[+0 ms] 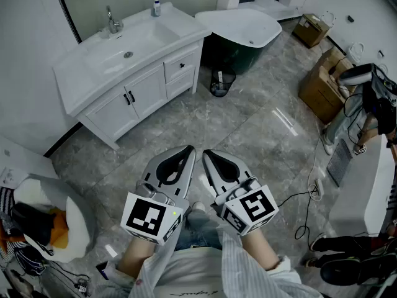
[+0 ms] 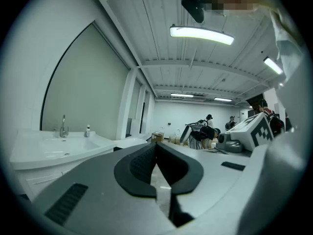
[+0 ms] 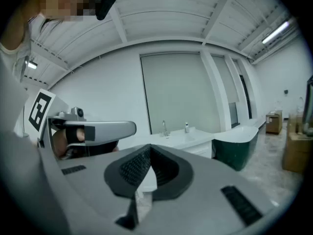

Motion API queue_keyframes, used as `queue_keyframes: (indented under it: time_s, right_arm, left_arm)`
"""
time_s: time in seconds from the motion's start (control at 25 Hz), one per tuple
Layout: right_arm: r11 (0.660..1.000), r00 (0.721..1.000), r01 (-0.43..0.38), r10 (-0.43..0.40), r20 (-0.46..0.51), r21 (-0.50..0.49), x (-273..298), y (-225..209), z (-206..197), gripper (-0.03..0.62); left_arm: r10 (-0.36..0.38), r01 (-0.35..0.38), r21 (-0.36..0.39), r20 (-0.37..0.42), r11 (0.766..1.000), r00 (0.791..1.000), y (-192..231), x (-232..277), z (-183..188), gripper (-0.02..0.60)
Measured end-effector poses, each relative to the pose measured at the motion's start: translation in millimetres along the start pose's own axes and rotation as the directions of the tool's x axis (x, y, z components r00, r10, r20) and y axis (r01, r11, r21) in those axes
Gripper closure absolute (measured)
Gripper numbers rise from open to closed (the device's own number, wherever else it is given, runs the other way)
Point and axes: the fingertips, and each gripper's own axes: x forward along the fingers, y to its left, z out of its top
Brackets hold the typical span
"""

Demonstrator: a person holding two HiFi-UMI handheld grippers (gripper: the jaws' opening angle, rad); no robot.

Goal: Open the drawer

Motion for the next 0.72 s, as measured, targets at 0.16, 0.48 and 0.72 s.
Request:
queue_keyframes:
  time_s: [0.16, 0.48, 0.72]
  right_arm:
    - [1.0, 1.0, -0.009, 0.009, 0.005, -0.004, -3, -2, 4, 0.585]
    - [1.0, 0.999, -0.031, 0.031, 0.011, -0.002, -13, -13, 2, 0.585]
    - [0.998, 0.998, -0.059, 0.059, 0.012, -0.014, -24, -27, -2, 0.585]
  left_arm:
    - [-0.005, 0.005, 0.003, 0.0, 1.0, 1.0, -7, 3, 0, 0.566]
    - [0.019, -0.019, 0.004, 0.003, 1.0, 1.0, -19, 12, -4, 0.566]
    - [0.052, -0.052, 0.005, 0.011, 0.999, 0.999, -33, 21, -10, 0.566]
